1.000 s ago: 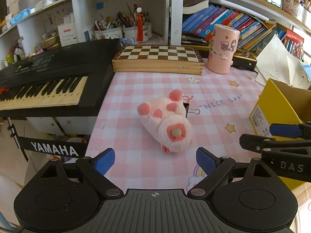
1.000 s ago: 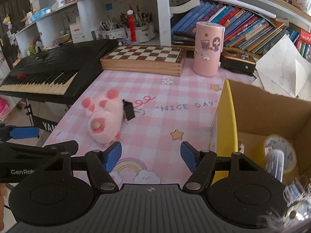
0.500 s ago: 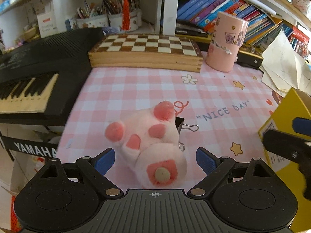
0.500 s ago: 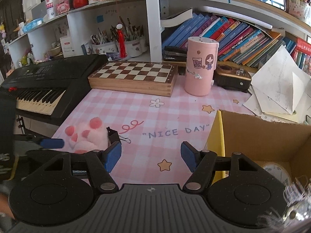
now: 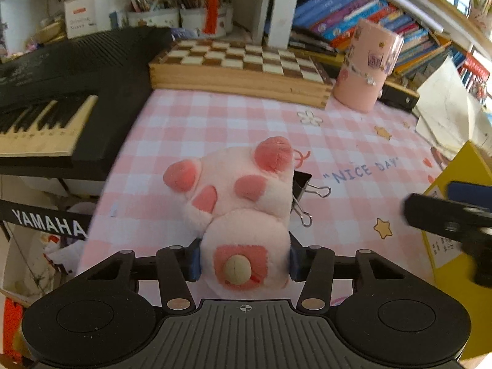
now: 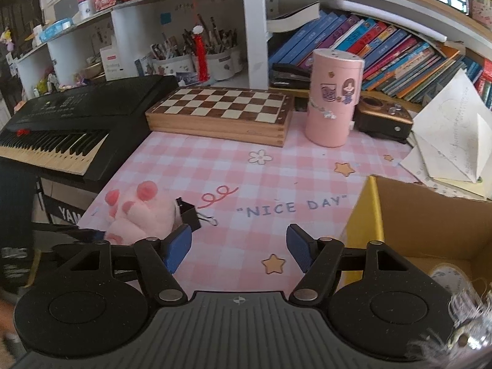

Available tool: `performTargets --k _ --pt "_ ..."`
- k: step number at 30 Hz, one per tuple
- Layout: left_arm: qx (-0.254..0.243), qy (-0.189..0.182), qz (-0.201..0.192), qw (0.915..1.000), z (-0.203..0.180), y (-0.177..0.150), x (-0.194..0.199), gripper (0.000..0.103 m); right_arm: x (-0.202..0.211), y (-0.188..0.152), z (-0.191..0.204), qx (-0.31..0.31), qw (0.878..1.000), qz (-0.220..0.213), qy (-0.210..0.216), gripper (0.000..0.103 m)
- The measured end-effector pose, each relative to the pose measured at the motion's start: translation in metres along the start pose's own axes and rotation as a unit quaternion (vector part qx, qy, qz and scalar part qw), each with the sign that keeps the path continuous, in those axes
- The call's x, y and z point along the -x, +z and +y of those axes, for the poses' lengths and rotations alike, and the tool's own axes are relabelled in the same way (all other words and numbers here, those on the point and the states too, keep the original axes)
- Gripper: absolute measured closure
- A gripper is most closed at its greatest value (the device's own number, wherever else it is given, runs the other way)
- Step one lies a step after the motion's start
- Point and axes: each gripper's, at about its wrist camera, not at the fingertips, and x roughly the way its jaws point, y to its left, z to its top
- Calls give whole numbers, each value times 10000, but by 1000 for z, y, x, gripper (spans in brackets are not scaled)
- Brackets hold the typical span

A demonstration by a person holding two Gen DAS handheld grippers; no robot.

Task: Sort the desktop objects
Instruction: 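Lower the right gripper onto the black binder clip and close it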

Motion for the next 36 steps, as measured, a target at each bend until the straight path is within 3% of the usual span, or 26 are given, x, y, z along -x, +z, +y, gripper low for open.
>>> performTargets --k 8,14,19,25,29,31,36 --pt "497 138 -170 9985 32 -21 49 54 -27 6 20 217 9992 210 249 37" --pt "723 138 -113 9972 41 -34 62 54 -58 9 40 609 9963 441 425 37" --pt "794 201 -95 9966 45 -36 65 54 -85 14 51 882 9945 471 307 37" --pt "734 211 -91 9970 42 -37 66 54 -118 11 44 869 9926 832 161 39" --pt "708 187 -54 9973 40 -35 63 54 -125 7 38 807 9926 877 210 52" --pt "666 163 -49 9976 38 -34 61 54 -124 6 37 803 9928 841 296 64" --pt "540 120 -71 9984 31 -30 62 54 -120 6 38 842 9931 768 280 65"
